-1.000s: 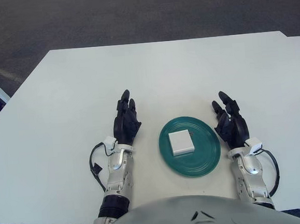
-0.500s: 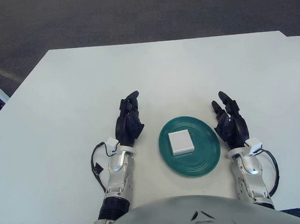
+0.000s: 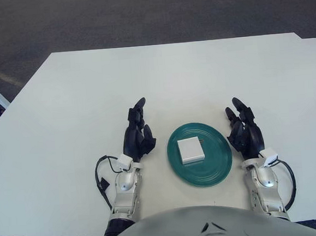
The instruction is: Put the charger into the plate.
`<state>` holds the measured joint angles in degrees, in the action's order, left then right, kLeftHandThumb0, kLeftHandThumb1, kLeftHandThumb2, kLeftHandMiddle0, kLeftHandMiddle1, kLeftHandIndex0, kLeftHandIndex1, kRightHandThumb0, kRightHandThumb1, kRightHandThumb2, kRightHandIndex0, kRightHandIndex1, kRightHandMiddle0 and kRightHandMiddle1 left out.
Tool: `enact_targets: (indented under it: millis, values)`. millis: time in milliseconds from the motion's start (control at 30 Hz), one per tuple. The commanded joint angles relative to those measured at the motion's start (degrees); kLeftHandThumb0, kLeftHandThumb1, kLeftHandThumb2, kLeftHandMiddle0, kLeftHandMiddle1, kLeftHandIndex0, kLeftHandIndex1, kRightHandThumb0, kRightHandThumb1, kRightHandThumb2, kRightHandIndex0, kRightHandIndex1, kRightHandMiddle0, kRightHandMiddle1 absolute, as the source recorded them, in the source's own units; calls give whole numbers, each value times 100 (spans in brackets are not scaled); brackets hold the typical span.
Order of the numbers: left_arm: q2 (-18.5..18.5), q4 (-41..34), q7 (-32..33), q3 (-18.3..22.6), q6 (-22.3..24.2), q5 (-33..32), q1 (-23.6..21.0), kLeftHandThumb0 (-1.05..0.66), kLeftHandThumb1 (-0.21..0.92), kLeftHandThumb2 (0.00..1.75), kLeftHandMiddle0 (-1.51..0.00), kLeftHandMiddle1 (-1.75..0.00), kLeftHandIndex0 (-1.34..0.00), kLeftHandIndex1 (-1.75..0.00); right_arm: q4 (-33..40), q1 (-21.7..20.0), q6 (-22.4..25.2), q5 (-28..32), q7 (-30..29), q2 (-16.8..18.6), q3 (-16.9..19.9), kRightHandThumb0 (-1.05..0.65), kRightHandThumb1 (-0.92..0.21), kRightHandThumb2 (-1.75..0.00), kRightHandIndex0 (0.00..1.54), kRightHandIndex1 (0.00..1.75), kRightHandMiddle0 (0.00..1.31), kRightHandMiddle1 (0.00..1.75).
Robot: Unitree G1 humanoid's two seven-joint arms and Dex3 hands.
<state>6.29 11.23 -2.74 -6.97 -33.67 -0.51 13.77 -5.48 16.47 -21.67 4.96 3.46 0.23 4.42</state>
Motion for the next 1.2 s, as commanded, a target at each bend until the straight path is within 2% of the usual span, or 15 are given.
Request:
enact_targets:
  millis: [0,300,567,833,1167]
  values:
    - [-40,286,179,102,381,48,663,-103,92,89,-6,-1,0,-38,-314,397,216,-58,-70,-62,117,-86,-92,-96,13,0,0,37]
    - [-9,73,435,93,527,243,748,-99,92,88,-5,0,0,-33,-195,451,127,-30,-3,-134,130,-87,-92,-97,13,1,0,38]
    - [-55,165,310,57,419,160,738,-99,92,91,-6,0,0,-39,82,520,420,-105,-9,-240,65,-87,-92,-97,15,1,0,37]
    - [162,118,239,113,673,-293,785,-99,92,89,-9,-2,0,-44,389,551,956,-140,-22,-316,27,-87,-92,-96,13,0,0,34]
    - [101,213,279,90,540,-200,731,-97,92,87,-13,-3,0,-47,473,558,1089,-234,-11,-342,-9,-89,-92,-96,10,0,0,29]
